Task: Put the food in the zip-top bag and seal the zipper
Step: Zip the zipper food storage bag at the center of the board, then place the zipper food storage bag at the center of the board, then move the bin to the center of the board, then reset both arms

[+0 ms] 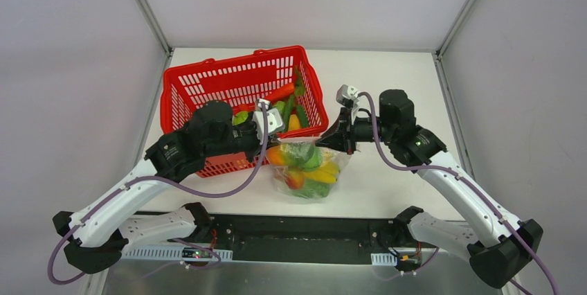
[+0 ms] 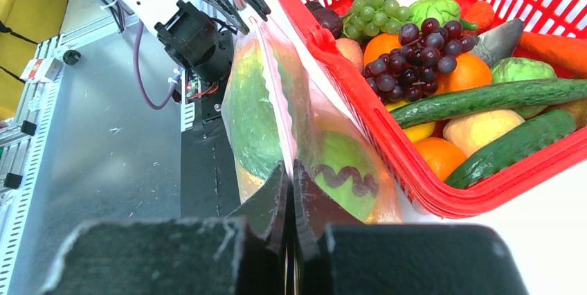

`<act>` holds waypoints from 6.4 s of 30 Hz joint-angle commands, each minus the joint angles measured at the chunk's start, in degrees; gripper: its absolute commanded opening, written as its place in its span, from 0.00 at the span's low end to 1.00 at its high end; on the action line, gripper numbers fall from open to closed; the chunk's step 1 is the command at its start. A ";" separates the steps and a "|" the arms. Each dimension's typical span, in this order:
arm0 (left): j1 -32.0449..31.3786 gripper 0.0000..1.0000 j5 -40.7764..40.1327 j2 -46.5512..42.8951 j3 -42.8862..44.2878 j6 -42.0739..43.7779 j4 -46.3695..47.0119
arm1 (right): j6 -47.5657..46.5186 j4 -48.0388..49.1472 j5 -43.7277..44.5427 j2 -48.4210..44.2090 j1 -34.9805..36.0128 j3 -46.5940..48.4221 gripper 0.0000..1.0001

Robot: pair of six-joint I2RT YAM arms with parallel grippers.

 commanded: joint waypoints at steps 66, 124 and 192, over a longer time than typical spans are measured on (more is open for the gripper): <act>3.46 0.89 -8.00 -15.25 -17.16 -15.33 12.56 | 4.00 5.49 76.53 -3.60 -8.49 2.55 0.00; 3.37 0.91 4.19 -7.67 -19.08 -18.94 7.30 | 29.77 9.70 23.38 -15.97 -12.45 -15.60 0.74; 11.10 0.99 -37.11 -18.21 -18.73 -35.30 8.85 | 34.92 -0.49 60.32 -21.35 -12.69 -16.09 1.00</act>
